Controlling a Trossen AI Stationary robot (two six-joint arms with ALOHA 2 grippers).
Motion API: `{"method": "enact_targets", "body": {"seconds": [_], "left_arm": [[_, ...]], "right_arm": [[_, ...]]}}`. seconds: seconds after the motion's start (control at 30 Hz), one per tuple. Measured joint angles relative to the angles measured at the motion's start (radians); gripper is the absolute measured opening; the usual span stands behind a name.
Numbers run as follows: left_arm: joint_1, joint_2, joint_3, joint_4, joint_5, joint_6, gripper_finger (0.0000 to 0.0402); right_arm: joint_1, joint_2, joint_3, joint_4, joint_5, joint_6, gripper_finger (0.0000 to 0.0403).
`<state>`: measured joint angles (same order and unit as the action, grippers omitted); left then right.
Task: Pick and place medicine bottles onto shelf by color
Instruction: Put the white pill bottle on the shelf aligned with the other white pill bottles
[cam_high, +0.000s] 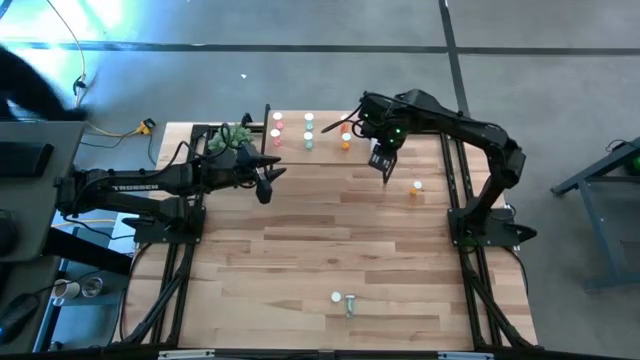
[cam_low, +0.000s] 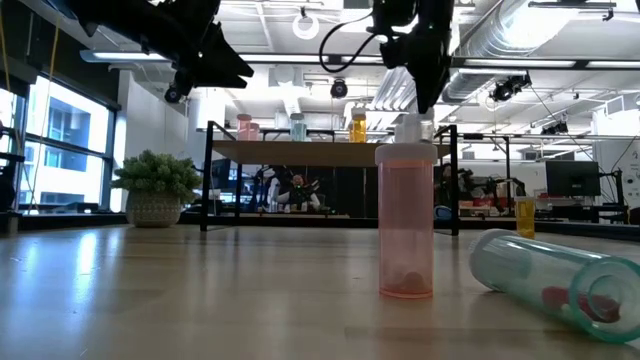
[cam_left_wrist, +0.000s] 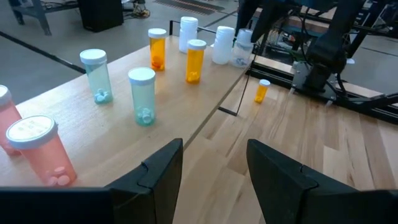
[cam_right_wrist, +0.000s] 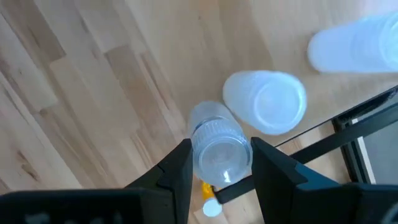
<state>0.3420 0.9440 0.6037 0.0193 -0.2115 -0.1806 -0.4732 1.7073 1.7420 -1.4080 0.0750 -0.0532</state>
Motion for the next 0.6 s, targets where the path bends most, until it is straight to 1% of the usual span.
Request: {"method": "enact_targets", "body": {"seconds": [0.4, 0.6], "left_arm": [[0.0, 0.0, 0.0, 0.0, 0.0, 0.0, 0.017], [0.0, 0.0, 0.0, 0.0, 0.0, 0.0, 0.017]], "right_arm": [[-0.04, 0.0, 0.0, 0.032, 0.001, 0.0, 0.012], [-0.044, 0.0, 0.0, 0.011, -0.002, -0.007, 0.012]]}}
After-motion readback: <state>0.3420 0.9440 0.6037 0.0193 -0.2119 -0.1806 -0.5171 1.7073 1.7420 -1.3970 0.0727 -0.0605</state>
